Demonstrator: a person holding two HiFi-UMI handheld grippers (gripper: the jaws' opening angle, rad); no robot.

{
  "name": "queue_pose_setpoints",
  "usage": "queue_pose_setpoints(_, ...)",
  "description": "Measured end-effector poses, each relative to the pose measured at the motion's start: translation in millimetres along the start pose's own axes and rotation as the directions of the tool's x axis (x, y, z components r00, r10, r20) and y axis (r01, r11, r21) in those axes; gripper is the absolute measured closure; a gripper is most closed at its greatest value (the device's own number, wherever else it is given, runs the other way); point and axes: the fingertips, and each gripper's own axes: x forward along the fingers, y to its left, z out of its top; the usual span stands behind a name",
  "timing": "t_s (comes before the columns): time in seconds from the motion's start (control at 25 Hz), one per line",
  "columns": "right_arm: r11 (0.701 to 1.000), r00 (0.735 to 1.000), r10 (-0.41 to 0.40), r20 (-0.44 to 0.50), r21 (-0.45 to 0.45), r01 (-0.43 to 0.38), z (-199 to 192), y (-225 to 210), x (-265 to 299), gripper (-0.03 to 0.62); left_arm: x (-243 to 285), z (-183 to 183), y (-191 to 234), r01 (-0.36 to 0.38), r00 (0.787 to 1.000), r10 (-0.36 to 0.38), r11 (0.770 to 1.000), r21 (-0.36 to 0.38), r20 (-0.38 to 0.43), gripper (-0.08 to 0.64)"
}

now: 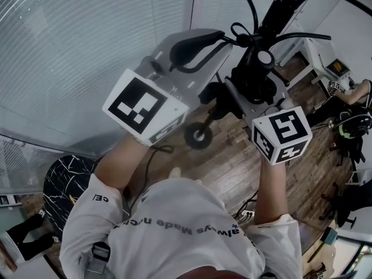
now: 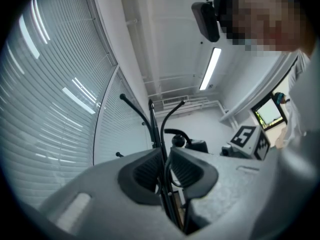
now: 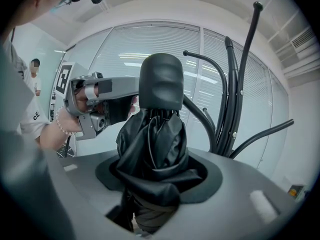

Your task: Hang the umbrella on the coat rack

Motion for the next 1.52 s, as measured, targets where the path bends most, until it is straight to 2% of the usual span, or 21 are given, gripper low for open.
queue_pose_setpoints(0.36, 1.0, 1.0, 0.001, 0.005, -0.012, -0.001, 2.8, 1.0, -4.2, 0.351, -7.3, 30.9, 22.1, -0.06, 0.997, 0.059, 0.998, 0.014, 0.058, 0.497)
queue_pose_setpoints(1.04, 0.999, 0.999, -0.024, -0.039, -0.027, 0.023, -11.8, -0.7, -11.0, 0.351, 6.6, 14.8, 9.9, -0.064, 0.998, 0.065, 0.994, 0.091, -0.009, 0.497)
queue_pose_setpoints(1.28, 1.0, 0.998, -0.024, -0.066, 0.005, 0.025, -23.7, -5.0, -5.5, 0.351, 14.2, 3.3, 9.7, -0.058, 0.998, 0.061, 0.995, 0.085, -0.032, 0.497)
queue_pose_setpoints(1.52, 0.996, 0.995, -0.043, -0.09, 0.072, 0.049, -45.2, -20.1, 3.3, 0.351, 18.9, -15.4, 9.6, -0.054, 0.996, 0.06, 0.995, 0.084, -0.071, 0.497)
